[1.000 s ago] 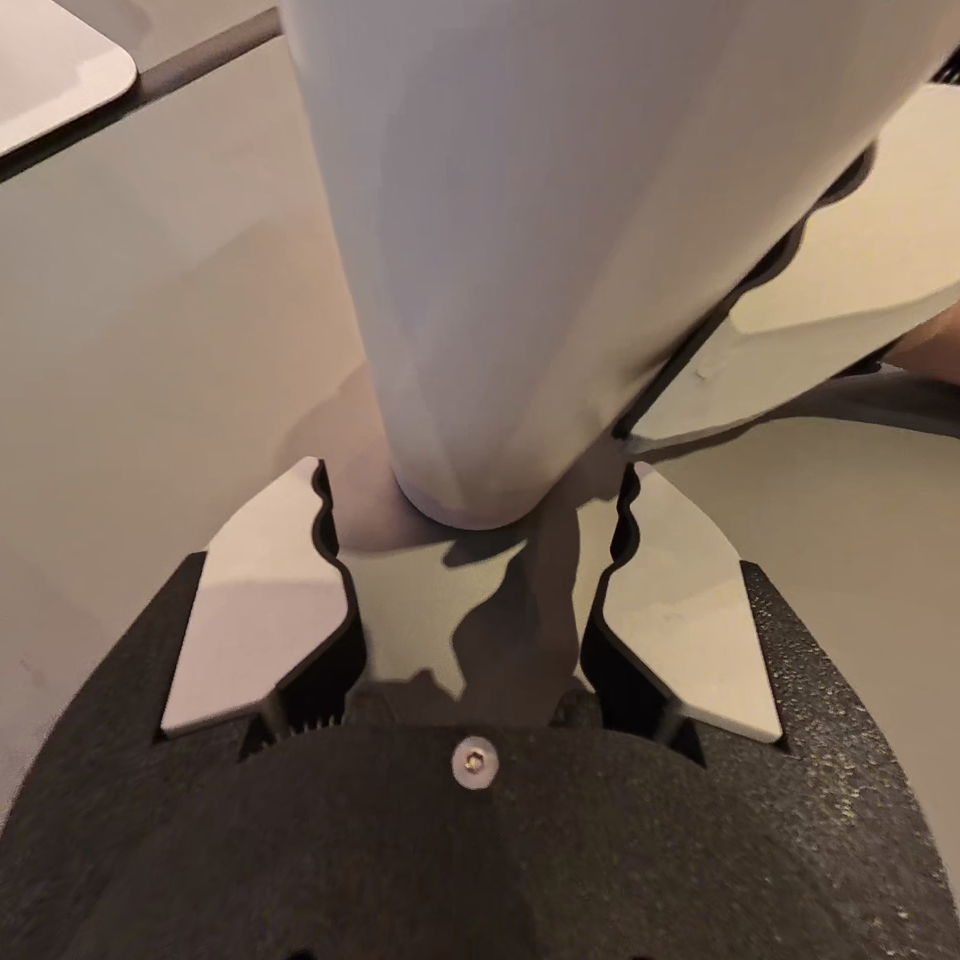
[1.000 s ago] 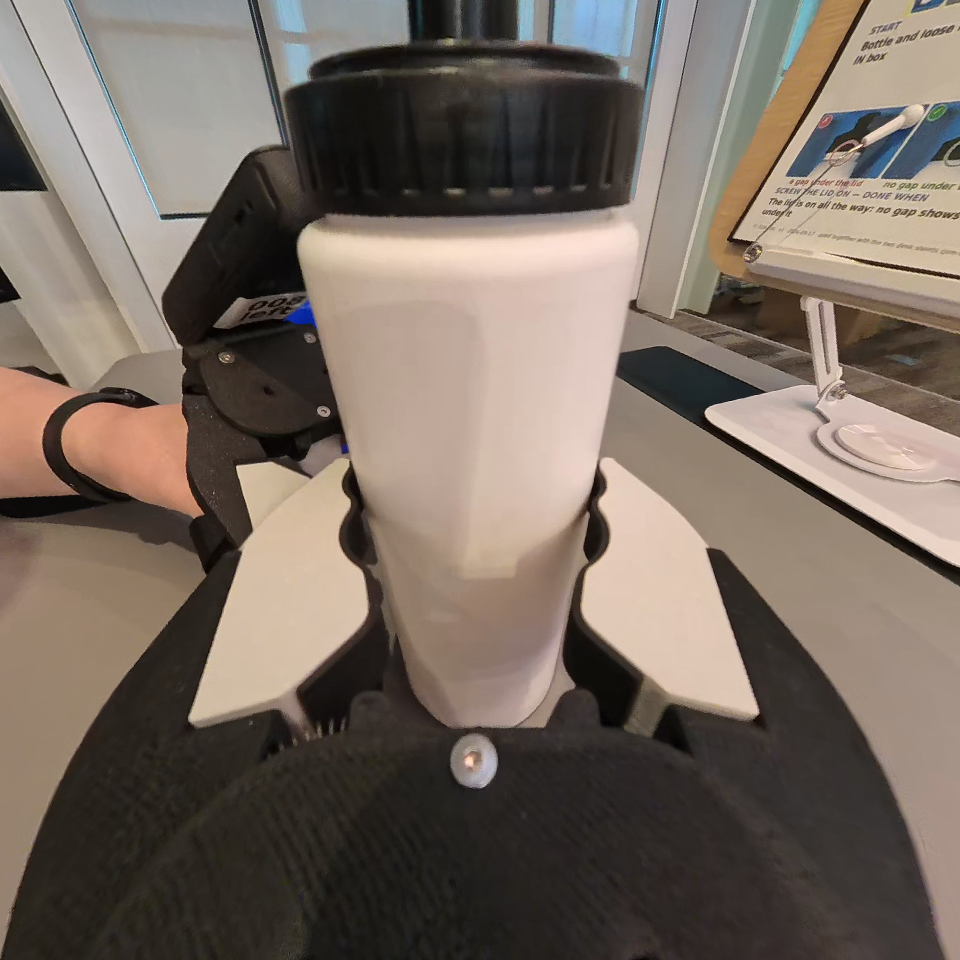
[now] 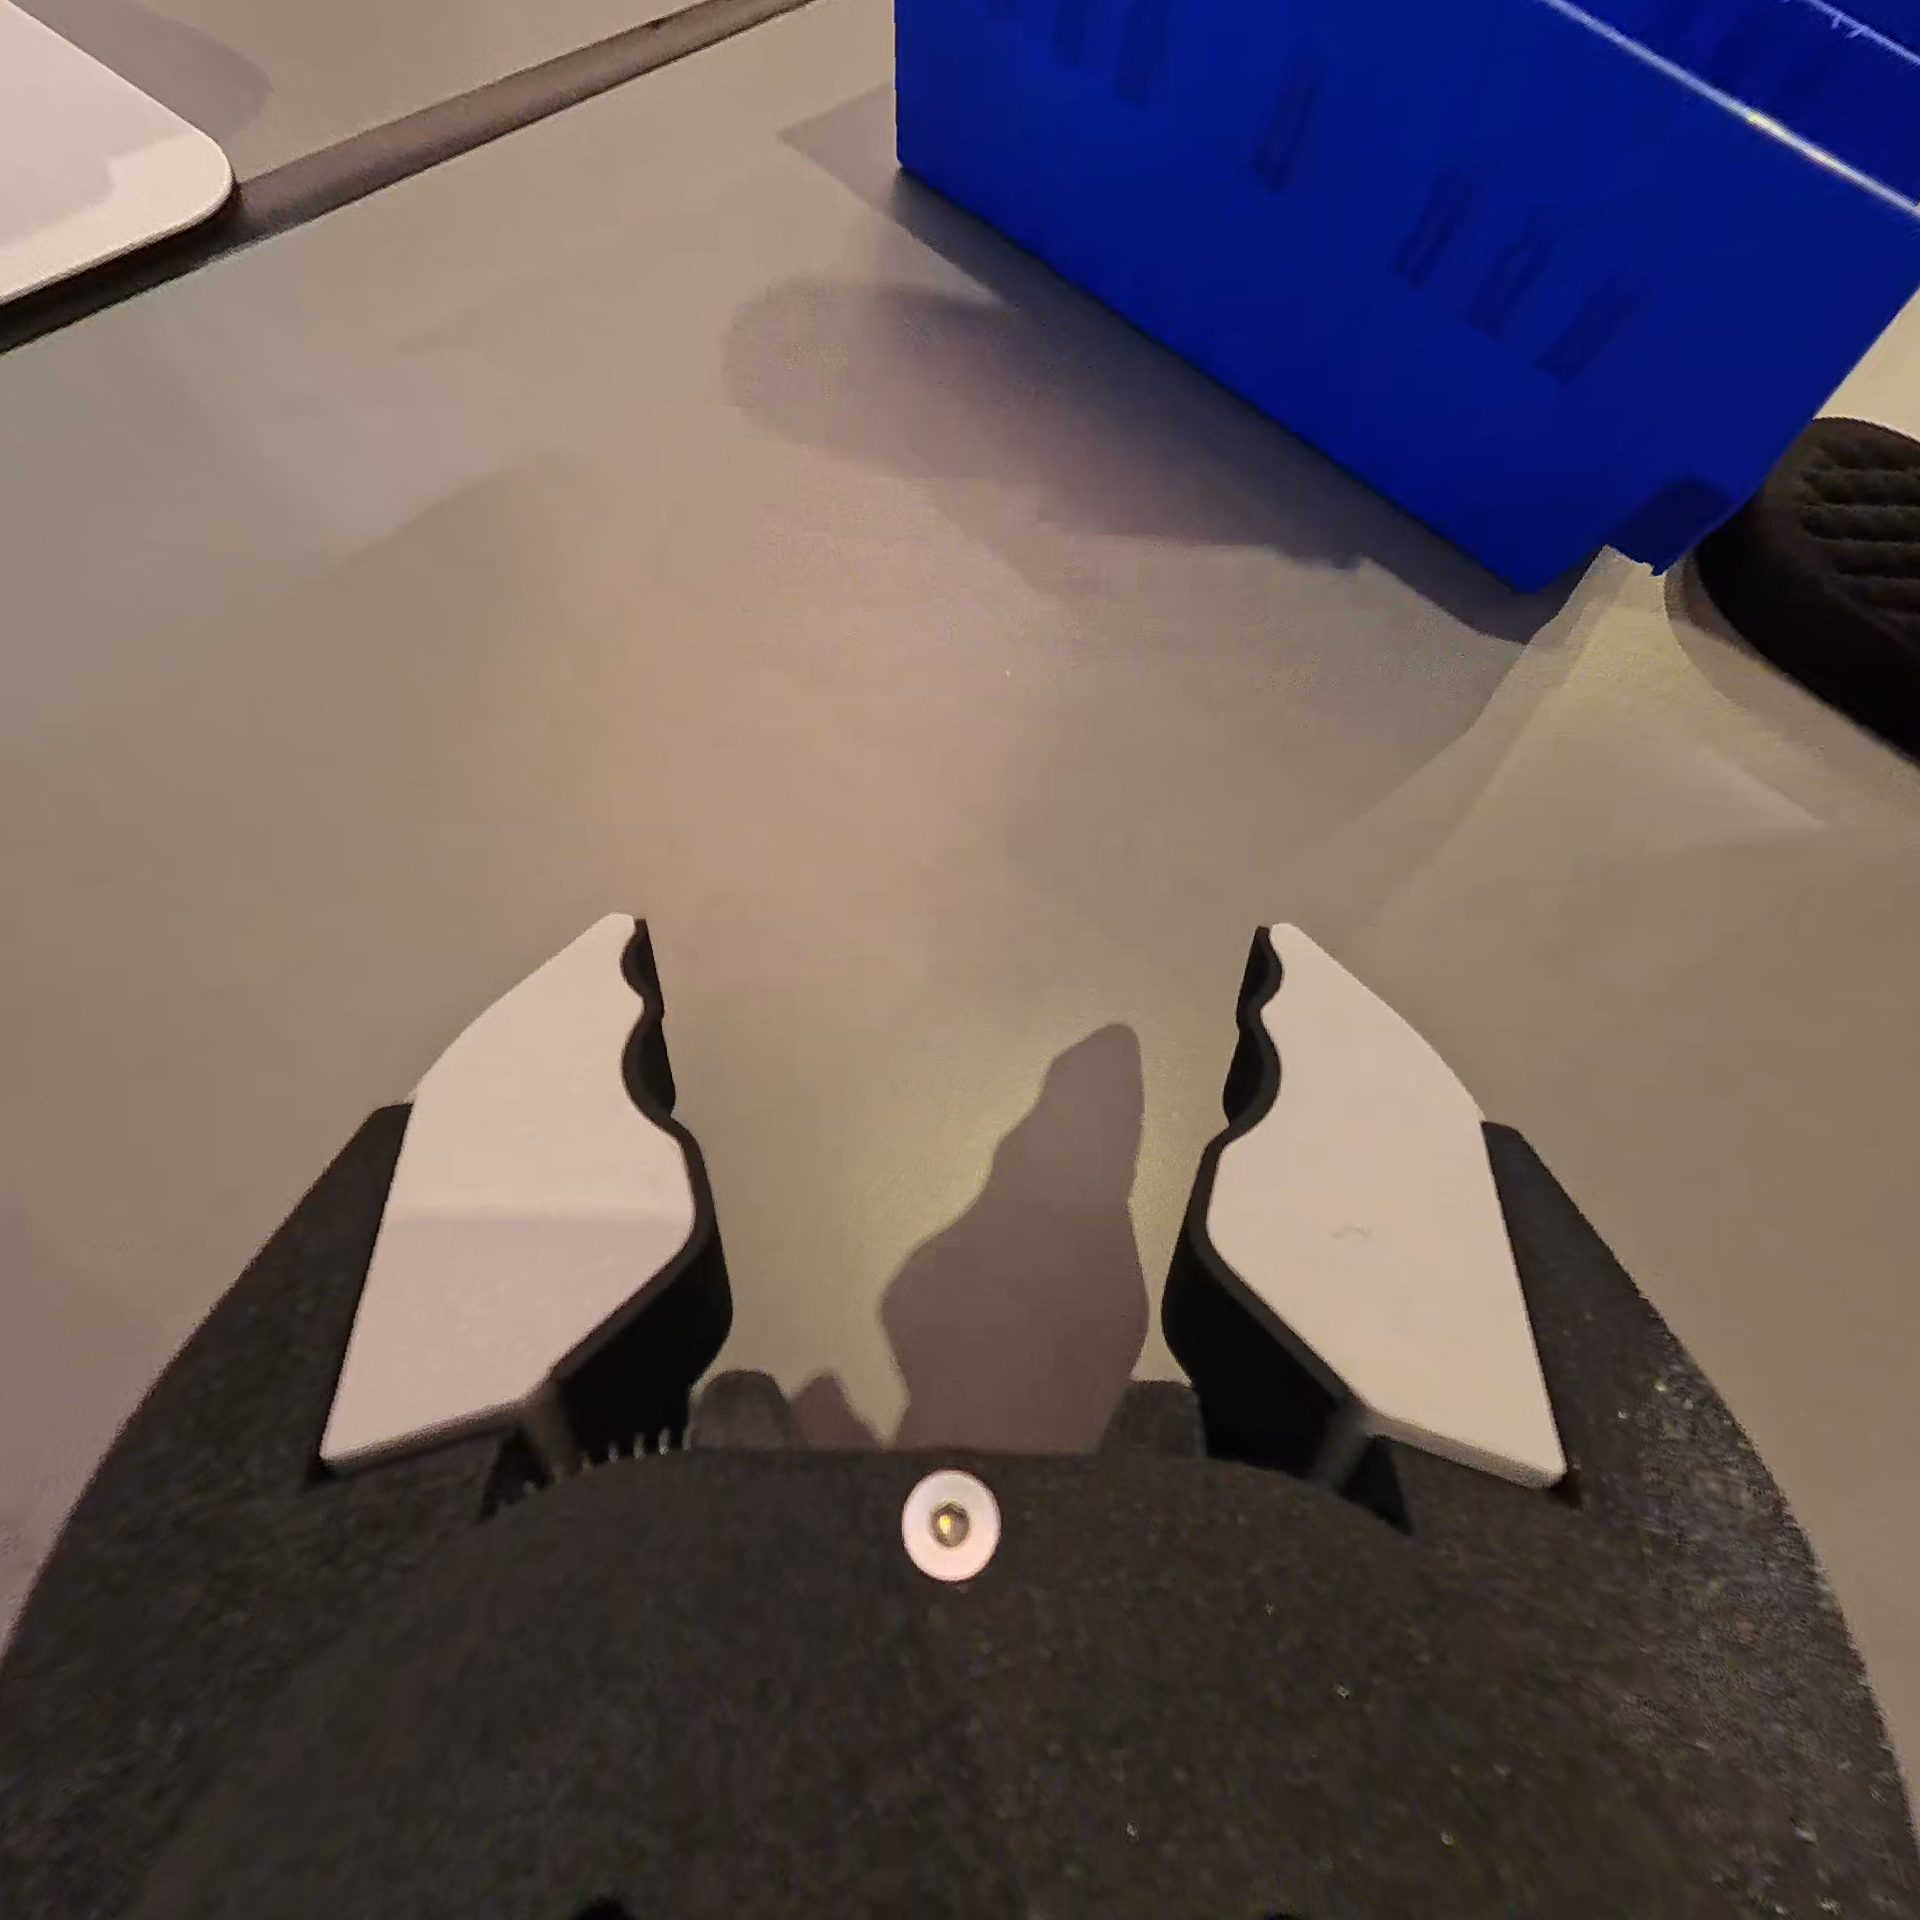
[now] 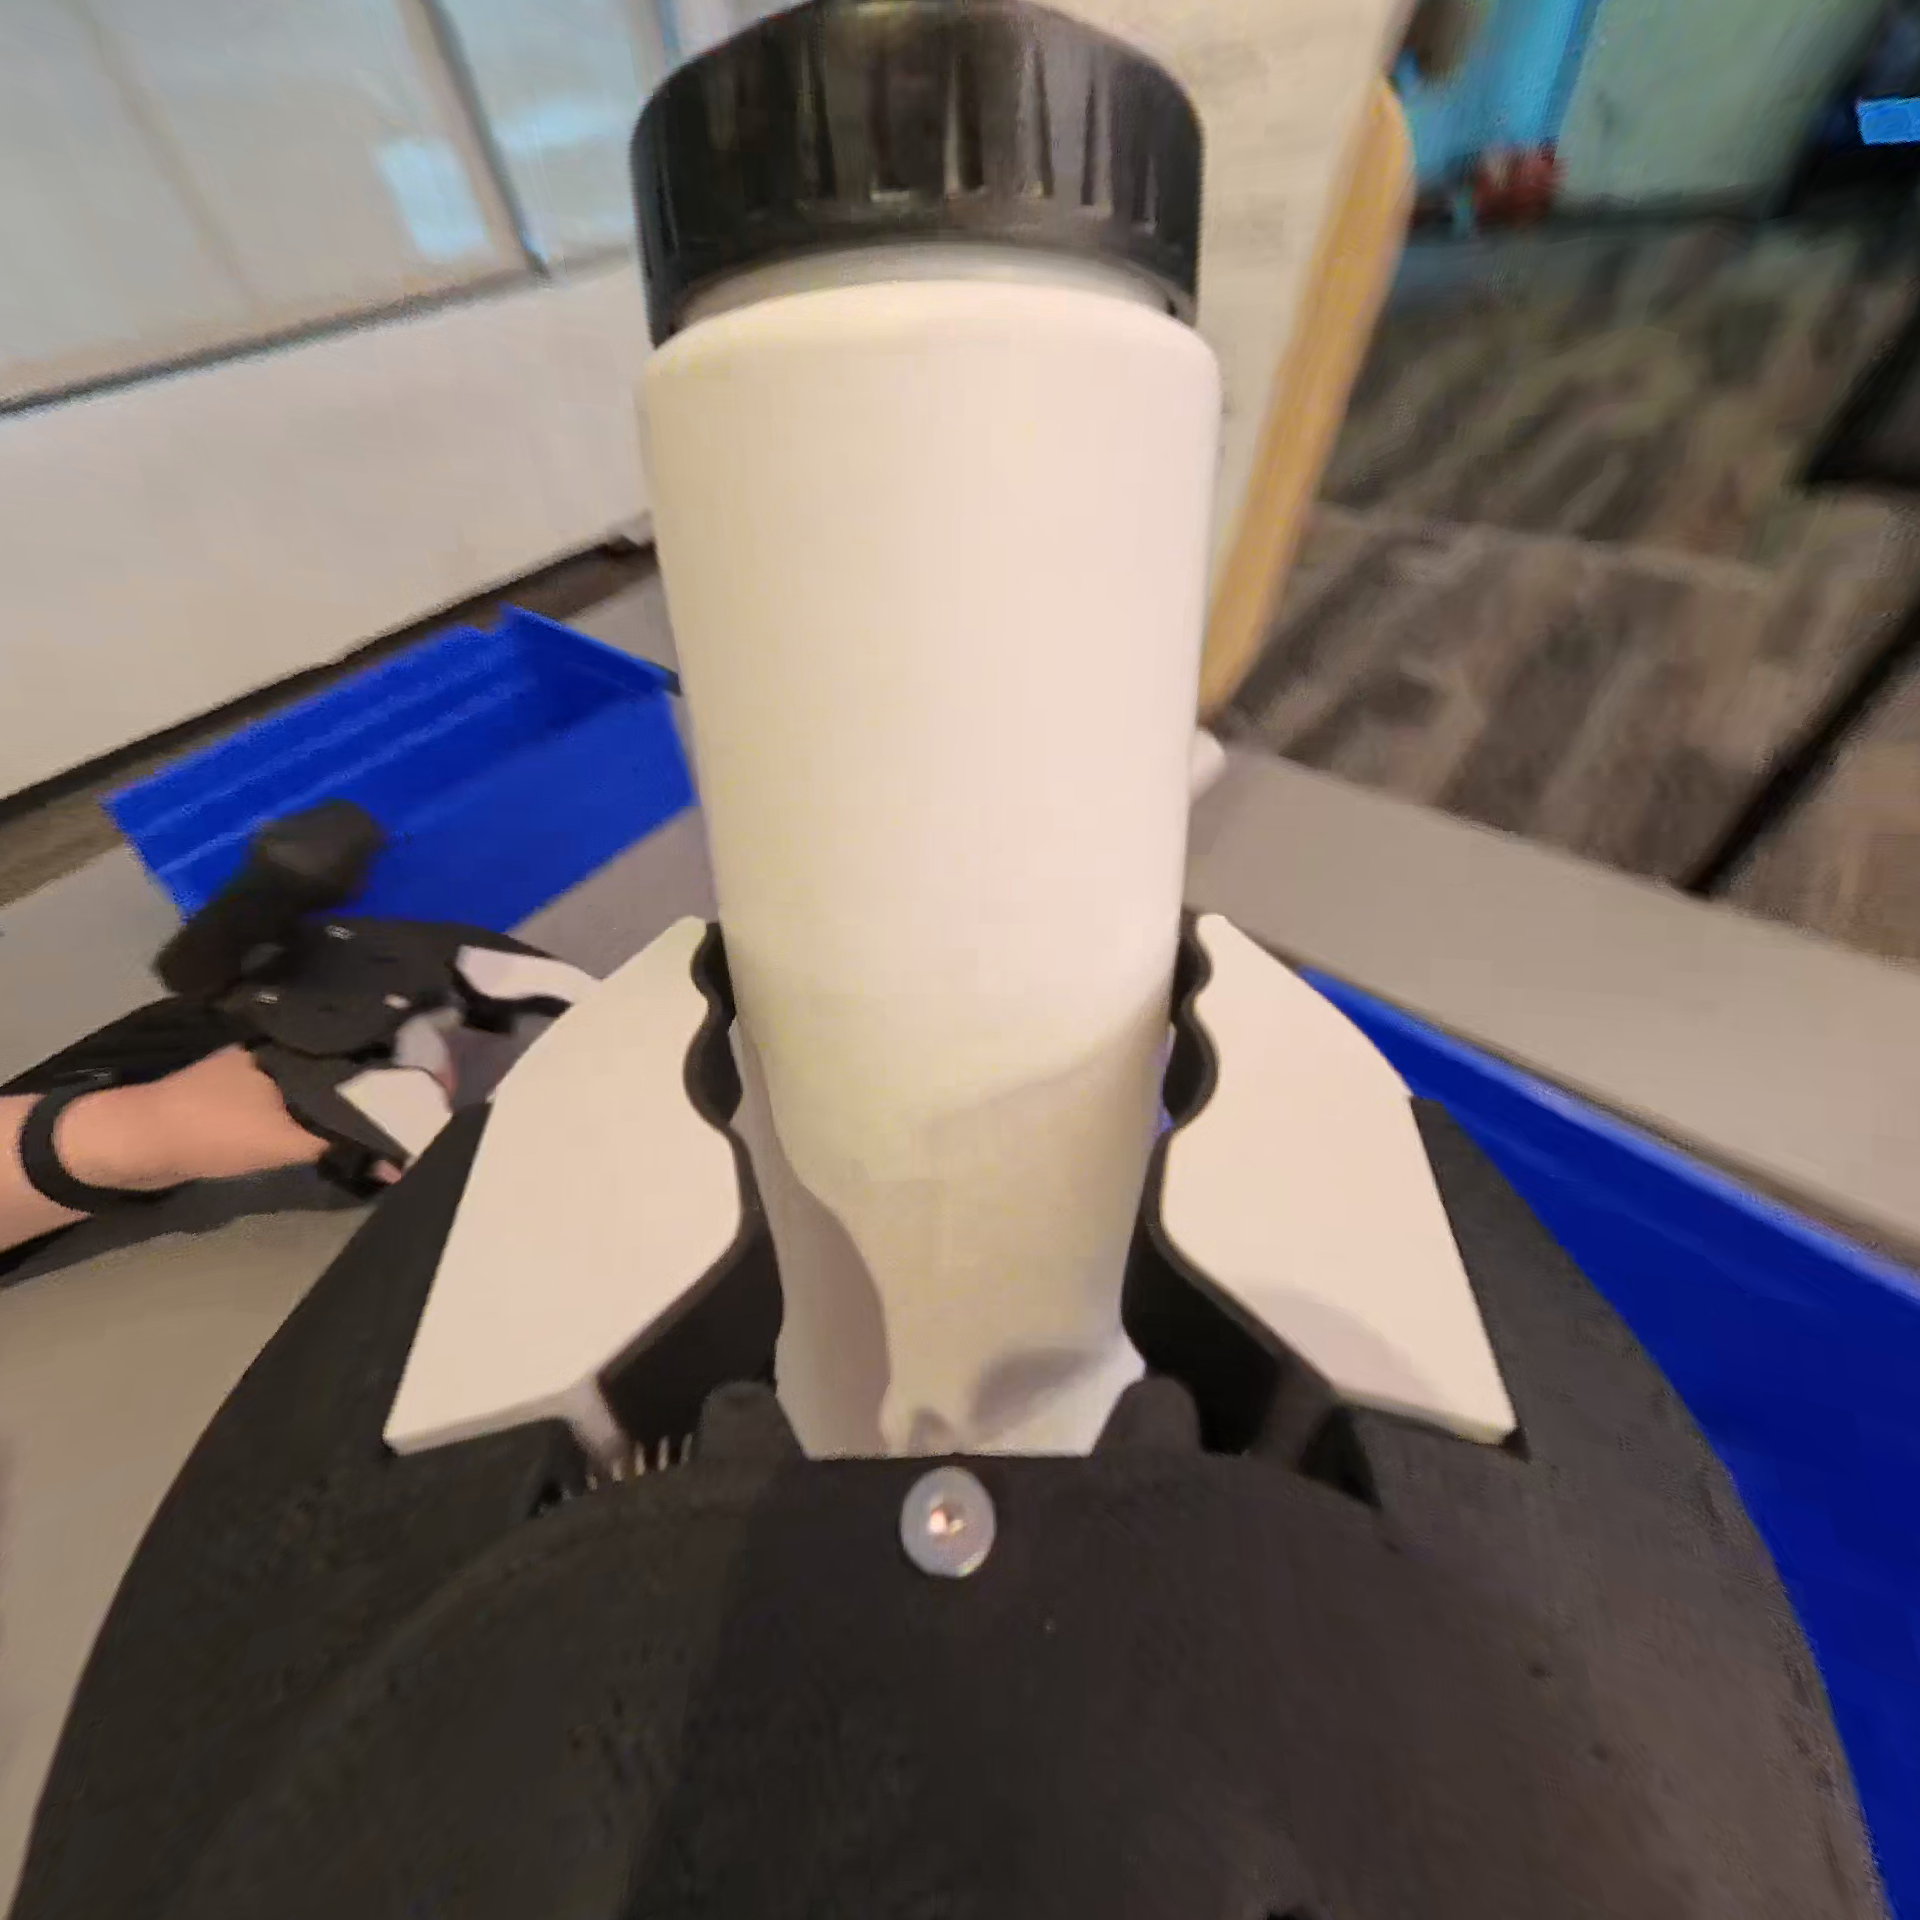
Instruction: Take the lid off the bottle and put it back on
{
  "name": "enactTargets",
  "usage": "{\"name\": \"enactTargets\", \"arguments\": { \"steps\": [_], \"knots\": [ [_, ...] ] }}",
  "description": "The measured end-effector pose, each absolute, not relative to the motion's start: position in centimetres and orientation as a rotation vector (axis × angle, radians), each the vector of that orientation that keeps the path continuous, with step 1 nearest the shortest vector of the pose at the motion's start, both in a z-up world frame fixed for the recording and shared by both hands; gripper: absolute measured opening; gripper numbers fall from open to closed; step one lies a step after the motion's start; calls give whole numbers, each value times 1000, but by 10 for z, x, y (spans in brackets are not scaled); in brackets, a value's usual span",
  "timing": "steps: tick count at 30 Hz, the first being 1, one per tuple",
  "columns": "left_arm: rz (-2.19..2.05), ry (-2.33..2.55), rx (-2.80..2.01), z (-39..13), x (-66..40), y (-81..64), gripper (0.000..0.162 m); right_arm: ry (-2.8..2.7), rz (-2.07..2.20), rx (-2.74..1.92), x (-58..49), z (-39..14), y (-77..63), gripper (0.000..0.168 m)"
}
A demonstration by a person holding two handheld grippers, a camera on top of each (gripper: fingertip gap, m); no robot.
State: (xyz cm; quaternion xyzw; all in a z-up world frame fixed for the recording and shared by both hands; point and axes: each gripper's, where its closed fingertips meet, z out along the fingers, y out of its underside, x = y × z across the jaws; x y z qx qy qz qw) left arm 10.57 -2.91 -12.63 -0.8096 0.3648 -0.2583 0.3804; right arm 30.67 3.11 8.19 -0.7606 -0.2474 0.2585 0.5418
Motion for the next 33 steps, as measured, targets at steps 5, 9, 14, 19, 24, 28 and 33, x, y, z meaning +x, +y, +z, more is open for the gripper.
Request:
{"name": "enactTargets", "arguments": {
  "steps": [5, 9, 14, 19, 24, 28, 33],
  "knots": [
    [-655, 944, -2082, -131, 106, -30, 105, -350, 566, -2188, 379, 12, 54, 82],
    [-655, 948, -2088, -133, 106, -30, 105, -261, 454, -2491, 407, -48, 55, 82],
    [-664, 957, -2095, -134, 107, -32, 105, -271, 244, -2766, 424, -102, 46, 82],
    [-662, 967, -2092, -133, 108, -33, 105, -293, 160, -2867, 430, -120, 40, 83],
    [-665, 974, -2099, -135, 108, -34, 105, -295, 170, -2922, 431, -129, 35, 83],
    [-664, 979, -2101, -136, 109, -35, 104, -318, 139, -2964, 433, -135, 31, 83],
    [-665, 981, -2106, -136, 109, -35, 104, -325, 127, -2984, 433, -137, 29, 83]
  ]
}}
